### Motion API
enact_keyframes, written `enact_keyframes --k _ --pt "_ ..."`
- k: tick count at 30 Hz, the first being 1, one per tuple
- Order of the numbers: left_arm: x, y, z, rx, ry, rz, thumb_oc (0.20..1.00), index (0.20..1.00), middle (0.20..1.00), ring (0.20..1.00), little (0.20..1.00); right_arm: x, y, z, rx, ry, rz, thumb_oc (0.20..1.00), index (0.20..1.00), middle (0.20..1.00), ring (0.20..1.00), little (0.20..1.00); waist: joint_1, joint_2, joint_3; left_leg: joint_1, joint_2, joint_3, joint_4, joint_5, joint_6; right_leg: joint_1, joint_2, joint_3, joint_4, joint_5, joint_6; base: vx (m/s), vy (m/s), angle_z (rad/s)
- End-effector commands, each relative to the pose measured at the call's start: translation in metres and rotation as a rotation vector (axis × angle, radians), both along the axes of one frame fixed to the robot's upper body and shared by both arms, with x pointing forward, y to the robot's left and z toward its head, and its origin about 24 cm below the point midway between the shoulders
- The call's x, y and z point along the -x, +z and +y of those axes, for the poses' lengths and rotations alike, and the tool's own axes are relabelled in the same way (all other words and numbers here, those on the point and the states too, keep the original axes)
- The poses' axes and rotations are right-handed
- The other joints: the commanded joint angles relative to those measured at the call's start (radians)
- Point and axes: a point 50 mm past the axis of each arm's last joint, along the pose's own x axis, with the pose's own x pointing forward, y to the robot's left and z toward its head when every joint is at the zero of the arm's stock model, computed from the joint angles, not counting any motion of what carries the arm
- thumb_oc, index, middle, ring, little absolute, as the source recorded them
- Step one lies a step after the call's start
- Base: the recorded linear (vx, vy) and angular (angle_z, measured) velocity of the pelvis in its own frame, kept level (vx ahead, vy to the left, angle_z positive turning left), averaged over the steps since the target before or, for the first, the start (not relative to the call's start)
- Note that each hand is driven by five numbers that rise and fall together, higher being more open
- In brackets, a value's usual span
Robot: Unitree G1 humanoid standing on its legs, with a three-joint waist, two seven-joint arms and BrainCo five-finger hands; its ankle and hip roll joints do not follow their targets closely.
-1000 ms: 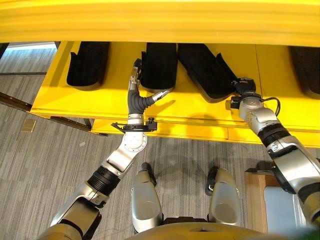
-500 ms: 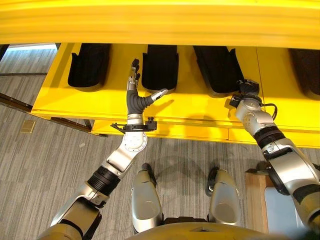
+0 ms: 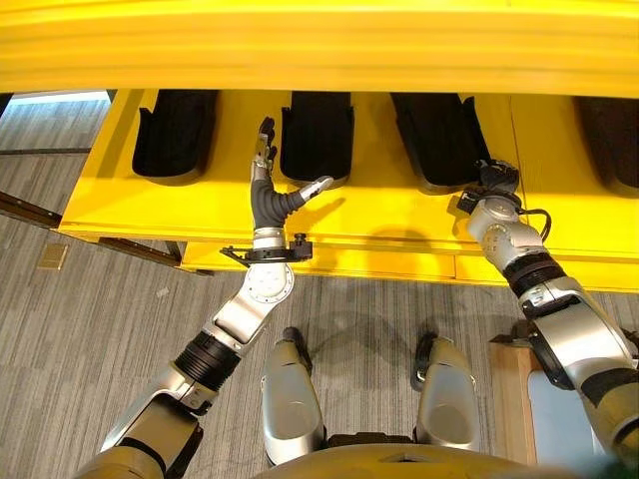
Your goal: Move parts from the plastic box to the shelf.
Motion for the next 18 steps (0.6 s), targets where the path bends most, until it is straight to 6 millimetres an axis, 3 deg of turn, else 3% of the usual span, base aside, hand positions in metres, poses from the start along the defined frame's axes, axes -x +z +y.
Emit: enact_keyframes --k 1,18 --pt "0.0084 0.0329 -0.0153 0.054 -0.082 -0.159 1.0 1.0 1.0 1.0 1.0 0.0259 -0.0639 -0.0037 -0.151 -0.082 0.216 0.2 0.2 0.2 0.2 0.2 0.013 0.017 0.06 0.055 -0.047 0.083 -0.045 -0.007 0.084 0.044 0.037 -0.048 0.155 -0.105 -0.068 0.0 0.0 0.0" --pt "0.0103 0.0335 -0.0153 0.068 -0.066 -0.167 1.0 1.0 1.0 1.0 1.0 0.0325 -0.0682 -0.0095 -0.088 -0.119 0.214 0.2 0.2 0.2 0.2 0.2 -0.003 0.017 0.06 0.058 -0.047 0.091 -0.053 -0.001 0.085 0.047 0.044 -0.04 0.141 -0.098 -0.068 0.0 0.0 0.0"
